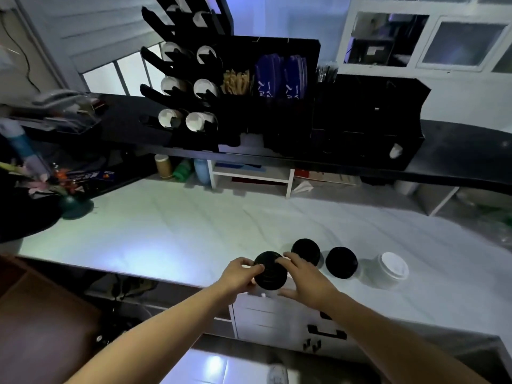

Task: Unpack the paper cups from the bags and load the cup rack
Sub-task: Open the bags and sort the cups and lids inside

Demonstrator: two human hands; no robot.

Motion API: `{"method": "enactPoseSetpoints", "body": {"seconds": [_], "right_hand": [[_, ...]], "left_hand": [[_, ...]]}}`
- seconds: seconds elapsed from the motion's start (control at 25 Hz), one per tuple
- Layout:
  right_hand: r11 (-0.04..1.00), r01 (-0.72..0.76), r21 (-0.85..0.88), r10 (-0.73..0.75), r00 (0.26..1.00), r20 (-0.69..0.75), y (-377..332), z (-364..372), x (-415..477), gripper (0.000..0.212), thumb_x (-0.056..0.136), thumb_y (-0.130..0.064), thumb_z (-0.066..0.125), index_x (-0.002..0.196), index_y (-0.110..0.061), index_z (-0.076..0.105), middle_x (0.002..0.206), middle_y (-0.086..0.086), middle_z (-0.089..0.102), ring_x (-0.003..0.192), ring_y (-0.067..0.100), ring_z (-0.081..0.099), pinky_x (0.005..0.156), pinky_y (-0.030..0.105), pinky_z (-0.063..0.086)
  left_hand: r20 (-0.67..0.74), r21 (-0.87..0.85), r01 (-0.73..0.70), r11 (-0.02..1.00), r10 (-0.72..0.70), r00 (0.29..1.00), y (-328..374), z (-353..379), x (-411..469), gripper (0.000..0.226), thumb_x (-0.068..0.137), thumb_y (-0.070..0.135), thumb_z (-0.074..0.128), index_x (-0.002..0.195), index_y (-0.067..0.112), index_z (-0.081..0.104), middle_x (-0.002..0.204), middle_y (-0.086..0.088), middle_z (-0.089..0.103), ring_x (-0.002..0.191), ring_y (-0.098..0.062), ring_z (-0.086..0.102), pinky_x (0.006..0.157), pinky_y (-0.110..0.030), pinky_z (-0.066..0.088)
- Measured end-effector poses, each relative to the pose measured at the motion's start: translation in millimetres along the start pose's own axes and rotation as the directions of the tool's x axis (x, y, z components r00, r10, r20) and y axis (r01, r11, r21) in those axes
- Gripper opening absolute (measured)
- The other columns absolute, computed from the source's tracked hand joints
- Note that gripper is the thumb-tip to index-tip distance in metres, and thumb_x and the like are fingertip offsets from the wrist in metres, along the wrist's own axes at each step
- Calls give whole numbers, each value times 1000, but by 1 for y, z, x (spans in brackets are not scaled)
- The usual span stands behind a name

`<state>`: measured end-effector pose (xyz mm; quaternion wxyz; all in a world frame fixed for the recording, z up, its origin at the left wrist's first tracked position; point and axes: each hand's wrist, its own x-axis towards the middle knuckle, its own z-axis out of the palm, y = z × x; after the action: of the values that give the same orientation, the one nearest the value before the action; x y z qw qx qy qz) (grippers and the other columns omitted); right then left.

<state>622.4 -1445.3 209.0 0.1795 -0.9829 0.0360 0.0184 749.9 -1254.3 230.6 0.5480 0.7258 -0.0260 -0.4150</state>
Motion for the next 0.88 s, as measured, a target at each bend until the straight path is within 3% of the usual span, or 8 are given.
{"method": "enactPoseSetpoints", "body": {"seconds": [0.16,0.24,0.36,0.56,0.64,0.72,0.8,0.88], "right_hand": [[993,-32,-116,43,995,91,50,-7,38,68,94,-55,54,152,-32,28,160,4,26,141,28,33,114,45,32],[988,-9,-151,20,997,73,67,-4,52,58,94,-52,52,146,-31,37,153,6,37,135,31,42,109,46,37],[987,-24,-160,30,999,34,92,2,72,46,89,-43,62,130,-24,54,137,9,56,122,31,58,97,45,49],[988,-39,-147,37,999,-18,99,9,74,45,84,-39,73,123,-20,61,127,10,63,113,29,64,90,44,55],[984,-91,-155,88,996,-28,95,4,73,41,88,-43,60,123,-22,59,127,9,63,112,29,64,89,44,55],[973,-184,-142,183,983,-23,87,-2,71,41,92,-45,47,125,-23,56,130,9,61,114,29,63,91,44,54],[938,-306,-161,306,952,-24,77,-7,64,43,96,-46,44,132,-24,52,137,7,55,122,30,56,99,44,48],[889,-431,-157,430,902,-39,68,-14,52,48,99,-46,44,141,-23,48,145,6,49,130,31,49,105,44,40]], "left_hand": [[-90,145,45,988,-32,995,22,4,58,61,55,49,78,104,16,59,97,-15,73,75,-25,68,76,-41,59],[-128,327,57,943,-16,992,26,3,85,51,62,53,76,101,25,59,98,-7,72,85,-22,70,74,-36,60],[-131,457,76,886,-17,991,29,9,120,42,78,49,74,109,25,59,103,-3,71,93,-19,67,71,-27,51],[-16,717,-15,697,38,999,24,15,154,48,92,47,59,127,15,53,108,-6,70,105,-24,63,80,-27,46],[38,808,-99,581,117,992,31,15,158,55,92,51,51,134,16,49,119,-7,63,116,-28,56,90,-35,49],[133,903,-210,375,222,966,45,14,155,50,95,48,47,136,20,48,131,-6,52,121,-31,49,92,-39,48],[305,922,-361,142,309,901,59,15,149,43,98,45,44,134,22,49,134,-4,50,120,-29,49,92,-39,47],[462,870,-493,-7,360,810,69,21,146,39,99,42,41,130,22,52,130,-2,54,117,-27,52,91,-37,46]]}}
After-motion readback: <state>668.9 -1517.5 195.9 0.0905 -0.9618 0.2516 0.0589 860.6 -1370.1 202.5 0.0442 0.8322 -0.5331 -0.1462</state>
